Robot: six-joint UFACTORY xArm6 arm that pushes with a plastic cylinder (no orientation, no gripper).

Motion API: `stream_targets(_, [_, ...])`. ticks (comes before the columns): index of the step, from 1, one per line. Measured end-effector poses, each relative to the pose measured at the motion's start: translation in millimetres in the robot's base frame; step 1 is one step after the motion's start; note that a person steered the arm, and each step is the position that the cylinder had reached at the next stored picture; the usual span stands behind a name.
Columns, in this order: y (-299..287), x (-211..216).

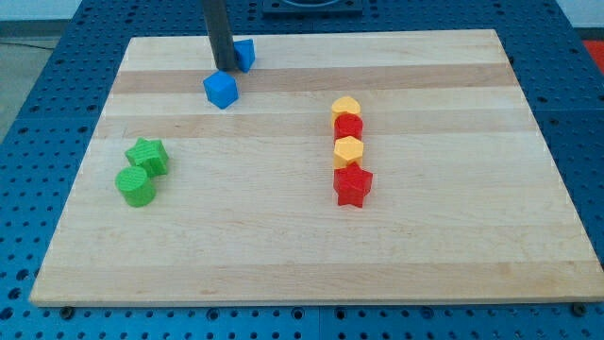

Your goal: Move the blue blocks to the top of the board

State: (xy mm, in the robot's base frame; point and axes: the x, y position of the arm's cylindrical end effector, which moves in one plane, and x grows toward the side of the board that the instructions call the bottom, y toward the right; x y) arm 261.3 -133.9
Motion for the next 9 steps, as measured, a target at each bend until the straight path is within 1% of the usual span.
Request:
stream_targets(3, [16,-2])
stream_targets(4, [-20,5])
stream_targets(5, [-35,29])
stream_targets(7, [-36,102])
stream_targets(8, [-36,120])
stream_targets(9, [-40,113])
